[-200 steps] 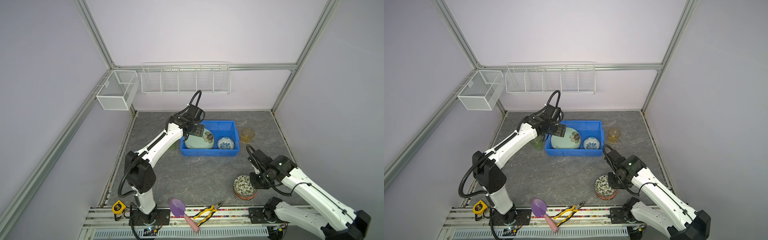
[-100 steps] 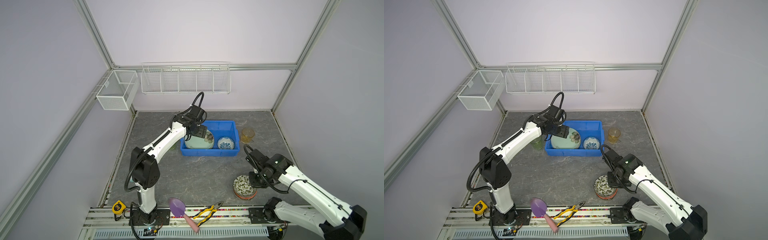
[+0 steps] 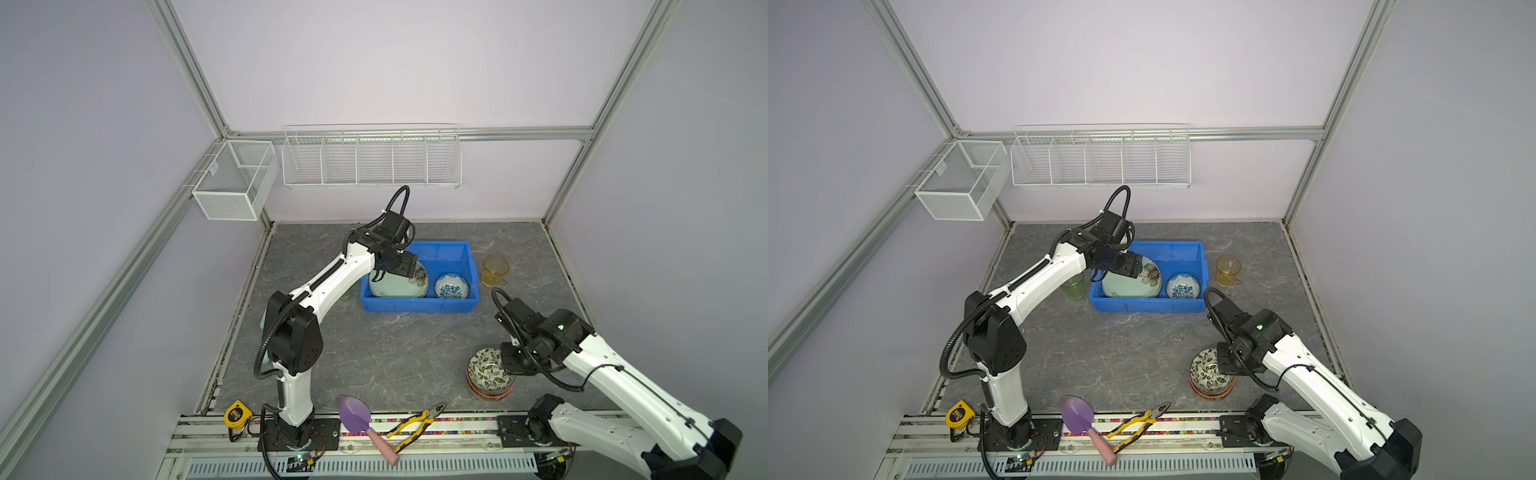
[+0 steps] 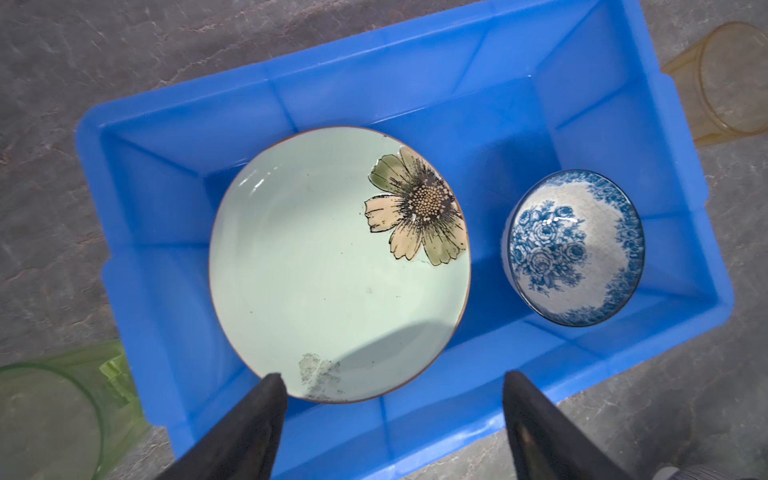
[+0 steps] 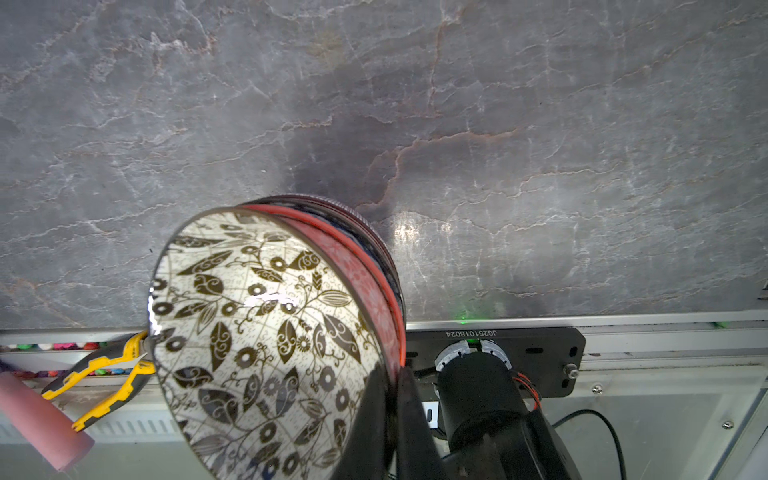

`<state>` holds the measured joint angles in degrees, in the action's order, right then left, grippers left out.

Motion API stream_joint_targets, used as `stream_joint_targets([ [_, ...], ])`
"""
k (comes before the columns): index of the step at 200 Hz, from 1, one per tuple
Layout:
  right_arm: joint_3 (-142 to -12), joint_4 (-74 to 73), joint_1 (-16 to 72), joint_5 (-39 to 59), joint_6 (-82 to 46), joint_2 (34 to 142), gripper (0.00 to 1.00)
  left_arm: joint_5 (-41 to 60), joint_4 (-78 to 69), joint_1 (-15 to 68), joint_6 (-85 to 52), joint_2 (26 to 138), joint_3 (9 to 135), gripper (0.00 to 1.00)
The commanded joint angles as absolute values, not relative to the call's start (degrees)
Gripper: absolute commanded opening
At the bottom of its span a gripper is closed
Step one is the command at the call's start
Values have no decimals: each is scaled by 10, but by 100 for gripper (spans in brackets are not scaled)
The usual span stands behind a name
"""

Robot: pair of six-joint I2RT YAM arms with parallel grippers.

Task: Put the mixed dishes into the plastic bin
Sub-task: 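Grip the rim of the leaf-patterned bowl atop the stack with the right gripper, then lift the leaf-patterned bowl toward the bin while the left gripper moves to meet it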

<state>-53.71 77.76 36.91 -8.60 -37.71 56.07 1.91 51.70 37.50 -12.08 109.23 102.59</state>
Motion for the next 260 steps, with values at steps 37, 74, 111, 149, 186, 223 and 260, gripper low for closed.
stream_joint_targets([
  [37, -567, 794, 370, -102, -384, 541, 6, 92, 513, 377, -138, 1100, 1039, 82],
  [74, -585, 798, 363, -100, -376, 533, 7, 112, 510, 392, -142, 1099, 1044, 82],
  [111, -603, 796, 351, -90, -359, 533, 6, 123, 511, 412, -145, 1099, 1047, 82],
  [149, -624, 790, 330, -81, -332, 549, 6, 135, 517, 439, -147, 1095, 1051, 82],
  [186, -643, 773, 309, -71, -297, 584, 6, 144, 516, 465, -153, 1086, 1039, 81],
  [223, -660, 748, 299, -64, -272, 622, 7, 164, 518, 488, -188, 1061, 1006, 81],
  [260, -684, 724, 298, -53, -255, 665, 7, 189, 487, 504, -250, 1016, 947, 81],
])
